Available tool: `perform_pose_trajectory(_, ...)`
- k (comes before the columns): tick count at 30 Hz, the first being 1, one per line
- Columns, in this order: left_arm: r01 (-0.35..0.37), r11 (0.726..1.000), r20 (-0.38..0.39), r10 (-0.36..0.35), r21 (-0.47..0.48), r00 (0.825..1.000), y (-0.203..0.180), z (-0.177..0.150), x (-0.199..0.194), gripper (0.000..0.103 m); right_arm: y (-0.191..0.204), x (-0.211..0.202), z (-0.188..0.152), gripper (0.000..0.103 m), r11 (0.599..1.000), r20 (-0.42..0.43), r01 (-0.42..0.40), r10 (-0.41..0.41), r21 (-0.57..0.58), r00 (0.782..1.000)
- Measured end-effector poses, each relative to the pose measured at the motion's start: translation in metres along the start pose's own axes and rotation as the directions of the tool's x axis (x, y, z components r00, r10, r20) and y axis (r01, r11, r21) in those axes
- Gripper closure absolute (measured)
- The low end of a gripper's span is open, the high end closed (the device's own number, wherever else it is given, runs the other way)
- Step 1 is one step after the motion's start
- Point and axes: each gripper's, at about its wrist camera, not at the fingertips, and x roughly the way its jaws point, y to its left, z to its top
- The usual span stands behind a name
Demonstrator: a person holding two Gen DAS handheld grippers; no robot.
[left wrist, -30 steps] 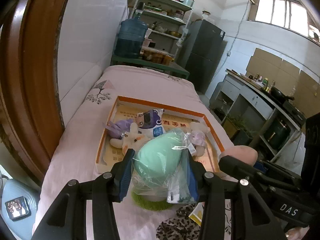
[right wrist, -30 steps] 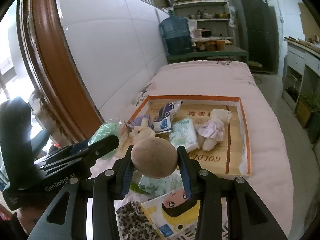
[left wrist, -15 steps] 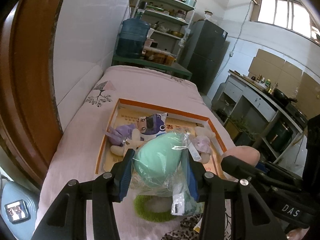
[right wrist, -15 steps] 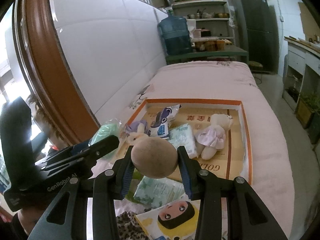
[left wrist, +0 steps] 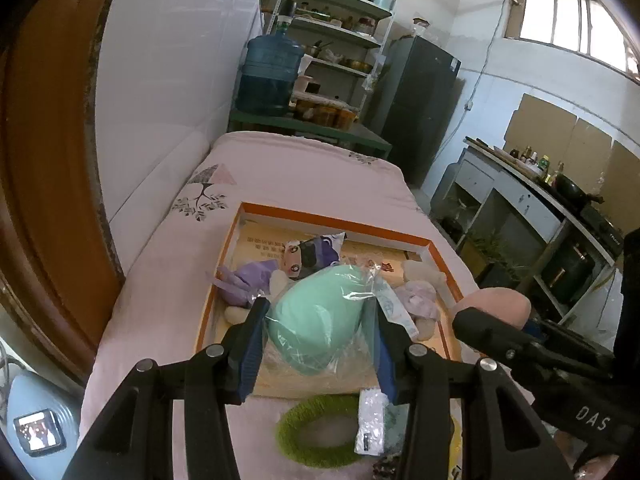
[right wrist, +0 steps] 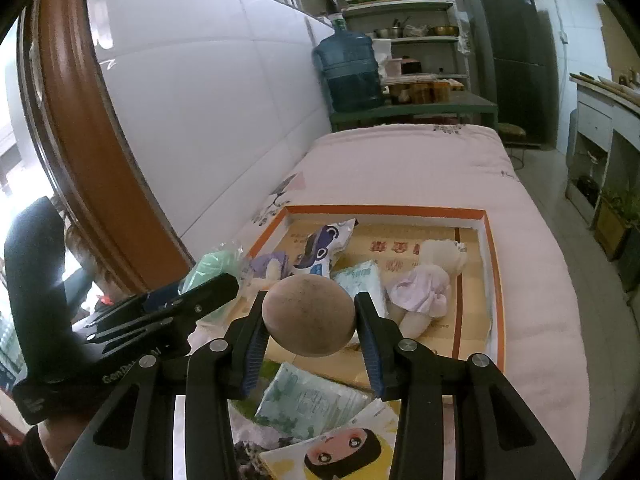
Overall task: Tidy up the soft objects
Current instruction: 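Carry the bagged green egg with left tool while right tool carries the beige ball over the box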
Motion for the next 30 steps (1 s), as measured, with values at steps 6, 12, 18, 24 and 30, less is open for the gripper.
perform_pose_trajectory(6,-0.011,1.0,-0.005,0.011,0.004,1.0,0.003,0.003,0.008,0.056,-0.008,0.007,0.009,0.06,1.0,0.001,0.009,-0.009,0.004,1.0)
perform_pose_trajectory(12,-0.033,0.999,0.008,0.033,0.015,0.999,0.005,0.009,0.014,0.056,-0.023,0.01,0.012,0.06,0.999,0.013,0.031,-0.031,0.029,0.999)
perform_pose_trajectory(18,-0.047,0.999,0.029,0.046,0.019,0.999,0.006,0.018,0.019,0.056,-0.038,0.013,0.017,0.06,0.997,0.021,0.054,-0.055,0.057,0.998)
perform_pose_trajectory(24,-0.049,0.999,0.033,0.048,0.017,0.998,0.006,0.023,0.026,0.056,-0.049,0.02,0.022,0.06,0.995,0.021,0.07,-0.071,0.077,0.997)
perform_pose_trajectory(30,-0.044,0.999,0.016,0.043,0.03,0.999,0.003,0.025,0.038,0.056,-0.058,0.034,0.029,0.06,0.994,0.011,0.079,-0.08,0.078,0.997)
